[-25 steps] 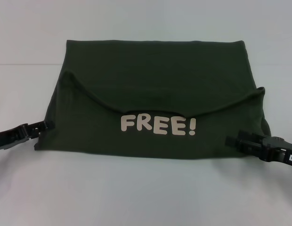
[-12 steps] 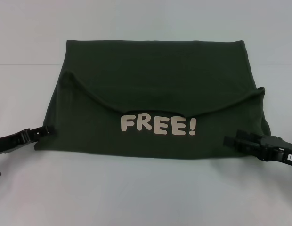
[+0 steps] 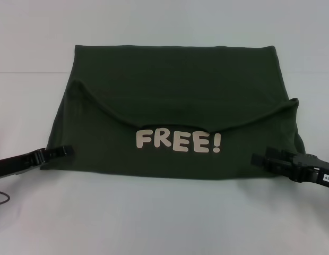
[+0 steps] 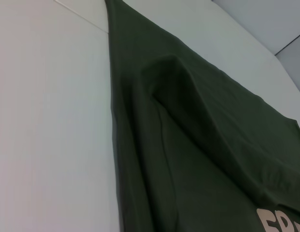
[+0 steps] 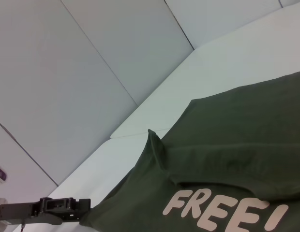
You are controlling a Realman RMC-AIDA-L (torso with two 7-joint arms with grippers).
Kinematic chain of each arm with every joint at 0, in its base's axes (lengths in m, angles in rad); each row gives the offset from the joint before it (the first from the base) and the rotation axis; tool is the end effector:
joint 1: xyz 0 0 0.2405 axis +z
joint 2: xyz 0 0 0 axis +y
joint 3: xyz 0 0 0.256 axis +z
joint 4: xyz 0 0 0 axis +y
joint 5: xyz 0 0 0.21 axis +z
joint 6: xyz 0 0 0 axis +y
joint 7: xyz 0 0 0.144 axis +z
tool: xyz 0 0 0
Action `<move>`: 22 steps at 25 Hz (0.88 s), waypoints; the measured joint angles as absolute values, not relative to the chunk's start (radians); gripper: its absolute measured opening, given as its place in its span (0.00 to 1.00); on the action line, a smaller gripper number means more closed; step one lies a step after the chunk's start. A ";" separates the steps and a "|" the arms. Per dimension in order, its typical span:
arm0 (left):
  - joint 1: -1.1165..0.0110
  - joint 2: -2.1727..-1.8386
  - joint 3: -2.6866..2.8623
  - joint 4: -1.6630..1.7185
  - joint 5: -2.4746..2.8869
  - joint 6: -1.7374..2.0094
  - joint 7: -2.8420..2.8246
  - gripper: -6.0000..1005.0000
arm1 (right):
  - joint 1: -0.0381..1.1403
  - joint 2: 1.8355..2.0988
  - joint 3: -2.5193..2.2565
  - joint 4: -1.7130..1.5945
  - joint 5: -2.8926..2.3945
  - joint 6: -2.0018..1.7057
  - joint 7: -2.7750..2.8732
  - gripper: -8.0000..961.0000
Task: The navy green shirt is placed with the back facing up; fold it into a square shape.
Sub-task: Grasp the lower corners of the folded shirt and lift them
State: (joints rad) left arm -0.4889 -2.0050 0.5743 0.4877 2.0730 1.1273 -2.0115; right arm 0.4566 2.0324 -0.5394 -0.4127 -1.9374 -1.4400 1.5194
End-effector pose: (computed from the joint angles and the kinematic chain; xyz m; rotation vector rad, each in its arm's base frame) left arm -0.3570 0.3427 0.0181 -1.9626 -1.6479 -0.6040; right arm 0.3181 0.3093 -0.0028 -2.3642 1.2030 0.8659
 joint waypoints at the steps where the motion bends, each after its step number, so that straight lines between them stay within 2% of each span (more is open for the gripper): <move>1: -0.490 -2.005 0.576 0.488 2.073 1.128 -2.012 0.74 | 0.457 2.033 -0.539 -0.413 -1.937 -1.440 1.519 0.91; 11: -0.492 -2.004 0.591 0.492 2.074 1.120 -2.018 0.73 | 0.459 2.034 -0.539 -0.414 -1.937 -1.440 1.522 0.91; 19: -0.492 -2.002 0.620 0.498 2.087 1.085 -2.016 0.55 | 0.459 2.034 -0.535 -0.414 -1.937 -1.443 1.525 0.91; 22: -0.498 -2.002 0.620 0.499 2.099 1.089 -2.015 0.41 | 0.459 2.034 -0.534 -0.414 -1.936 -1.447 1.526 0.91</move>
State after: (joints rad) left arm -0.4981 -2.0019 0.6200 0.4986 2.0989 1.0888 -2.0155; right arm 0.4587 2.0340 -0.5340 -0.4142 -1.9359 -1.4468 1.5259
